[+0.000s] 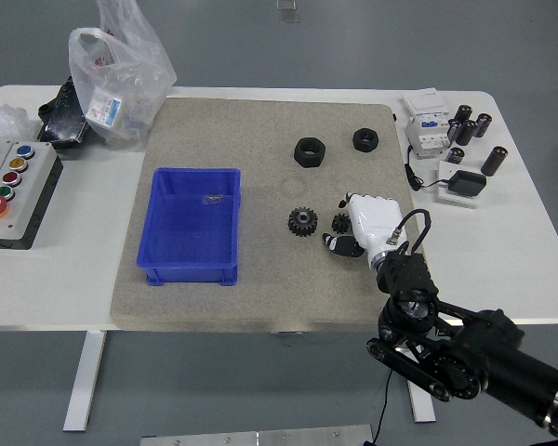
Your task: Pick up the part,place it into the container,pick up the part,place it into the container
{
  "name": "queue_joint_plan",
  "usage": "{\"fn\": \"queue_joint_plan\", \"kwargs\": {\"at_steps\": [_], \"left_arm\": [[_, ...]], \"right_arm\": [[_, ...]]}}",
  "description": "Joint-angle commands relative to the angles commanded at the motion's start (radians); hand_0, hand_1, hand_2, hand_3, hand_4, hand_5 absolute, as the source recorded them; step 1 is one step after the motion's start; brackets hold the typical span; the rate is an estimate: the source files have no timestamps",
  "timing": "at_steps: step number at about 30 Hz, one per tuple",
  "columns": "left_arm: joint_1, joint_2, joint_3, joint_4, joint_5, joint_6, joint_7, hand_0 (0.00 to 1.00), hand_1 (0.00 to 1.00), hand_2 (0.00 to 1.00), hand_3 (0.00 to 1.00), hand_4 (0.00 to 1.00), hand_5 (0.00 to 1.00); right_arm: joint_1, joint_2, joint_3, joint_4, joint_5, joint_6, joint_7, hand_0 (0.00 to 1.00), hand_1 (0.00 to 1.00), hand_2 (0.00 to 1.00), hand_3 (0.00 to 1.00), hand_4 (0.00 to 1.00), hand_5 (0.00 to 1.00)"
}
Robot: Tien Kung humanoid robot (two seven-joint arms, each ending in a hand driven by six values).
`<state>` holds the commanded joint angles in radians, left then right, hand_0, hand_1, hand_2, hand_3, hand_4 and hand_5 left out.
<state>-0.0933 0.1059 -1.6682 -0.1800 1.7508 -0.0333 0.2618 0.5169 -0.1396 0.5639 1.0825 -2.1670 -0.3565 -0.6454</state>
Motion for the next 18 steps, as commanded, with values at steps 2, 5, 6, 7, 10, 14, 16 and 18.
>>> {"fn": "queue_joint_plan", "kwargs": {"at_steps": [2,5,6,7,10,14,16,18], "left_arm": [[0.000,0.000,0.000,0.000,0.000,0.000,0.000,0.613,0.560,0.556,0.611,0.570,0.369],[0.001,-0.001,0.000,0.000,0.000,0.000,-0.002,0.613,0.560,0.556,0.611,0.570,0.369],[0.001,-0.002,0.001,0.000,0.000,0.000,-0.003,0.613,0.560,0.556,0.611,0.570,0.369],[0.001,-0.002,0.001,0.000,0.001,-0.001,-0.004,0.613,0.561,0.558,0.614,0.573,0.389],[0.001,-0.002,0.003,0.000,0.000,-0.001,-0.006,0.613,0.561,0.558,0.614,0.573,0.389],[0.001,-0.002,0.010,0.000,-0.005,-0.002,-0.008,0.613,0.560,0.559,0.615,0.575,0.400],[0.001,-0.003,0.013,0.000,-0.008,-0.002,-0.009,0.613,0.560,0.559,0.615,0.575,0.400],[0.001,-0.002,0.014,0.000,-0.008,-0.002,-0.009,0.613,0.560,0.559,0.615,0.575,0.400]], "right_arm": [[0.000,0.000,-0.002,-0.002,0.003,-0.002,0.000,0.227,0.378,0.276,0.520,0.189,0.133],[-0.002,0.000,-0.006,-0.007,0.011,-0.009,0.000,0.227,0.378,0.276,0.520,0.189,0.133],[-0.002,0.000,-0.007,-0.007,0.013,-0.012,0.000,0.227,0.378,0.276,0.520,0.189,0.133],[-0.002,0.000,-0.008,-0.008,0.015,-0.016,0.000,0.221,0.366,0.242,0.418,0.099,0.039],[-0.002,0.000,-0.011,-0.012,0.021,-0.029,0.000,0.221,0.366,0.242,0.418,0.099,0.039],[0.001,-0.001,-0.020,-0.014,0.030,-0.059,0.000,0.220,0.367,0.242,0.370,0.104,0.049],[0.007,-0.002,-0.028,-0.003,0.029,-0.073,0.000,0.220,0.367,0.242,0.370,0.104,0.049],[0.022,-0.004,-0.040,0.013,0.027,-0.087,0.000,0.220,0.367,0.242,0.370,0.104,0.049]]}}
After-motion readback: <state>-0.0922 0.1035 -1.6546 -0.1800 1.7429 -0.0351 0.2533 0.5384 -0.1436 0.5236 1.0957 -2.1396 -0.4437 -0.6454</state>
